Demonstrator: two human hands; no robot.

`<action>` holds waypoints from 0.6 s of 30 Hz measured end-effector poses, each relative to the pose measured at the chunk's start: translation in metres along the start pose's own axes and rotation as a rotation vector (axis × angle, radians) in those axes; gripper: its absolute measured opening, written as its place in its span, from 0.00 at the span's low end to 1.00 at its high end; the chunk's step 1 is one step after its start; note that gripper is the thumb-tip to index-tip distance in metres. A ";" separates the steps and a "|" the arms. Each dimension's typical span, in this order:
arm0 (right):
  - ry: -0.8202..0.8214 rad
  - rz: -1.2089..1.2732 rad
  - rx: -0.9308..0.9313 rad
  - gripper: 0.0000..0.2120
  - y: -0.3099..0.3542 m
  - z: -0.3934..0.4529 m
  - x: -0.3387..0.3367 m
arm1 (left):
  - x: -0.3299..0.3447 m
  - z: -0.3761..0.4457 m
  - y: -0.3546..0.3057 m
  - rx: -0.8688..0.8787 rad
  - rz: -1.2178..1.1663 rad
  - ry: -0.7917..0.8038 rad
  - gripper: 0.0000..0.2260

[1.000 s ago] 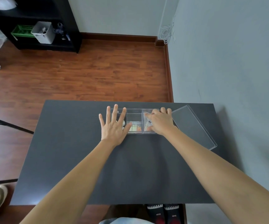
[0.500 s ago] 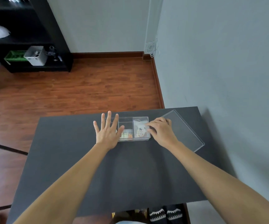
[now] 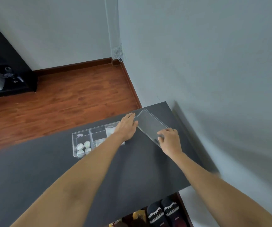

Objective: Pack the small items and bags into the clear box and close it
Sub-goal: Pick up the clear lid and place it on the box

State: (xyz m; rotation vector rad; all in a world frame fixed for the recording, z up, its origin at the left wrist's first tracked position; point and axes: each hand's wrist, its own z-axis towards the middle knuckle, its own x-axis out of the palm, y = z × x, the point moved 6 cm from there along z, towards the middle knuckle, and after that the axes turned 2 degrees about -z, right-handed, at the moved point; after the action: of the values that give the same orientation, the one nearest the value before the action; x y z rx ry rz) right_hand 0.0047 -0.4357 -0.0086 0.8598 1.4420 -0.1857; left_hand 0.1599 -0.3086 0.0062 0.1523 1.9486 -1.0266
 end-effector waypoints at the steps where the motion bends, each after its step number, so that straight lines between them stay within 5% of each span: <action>1: 0.003 0.013 0.031 0.12 -0.009 -0.004 0.000 | 0.006 0.005 -0.003 -0.008 -0.011 0.028 0.23; 9: 0.150 -0.033 0.121 0.46 -0.050 -0.015 0.021 | 0.036 0.037 0.004 -0.179 -0.040 0.120 0.26; 18: 0.150 0.025 0.099 0.48 -0.059 -0.006 0.029 | 0.040 0.047 0.011 -0.216 -0.028 0.115 0.24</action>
State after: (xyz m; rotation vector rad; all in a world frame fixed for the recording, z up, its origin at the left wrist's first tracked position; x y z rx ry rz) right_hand -0.0300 -0.4623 -0.0585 0.9891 1.5717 -0.1778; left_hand 0.1725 -0.3464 -0.0425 0.0642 2.1570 -0.8331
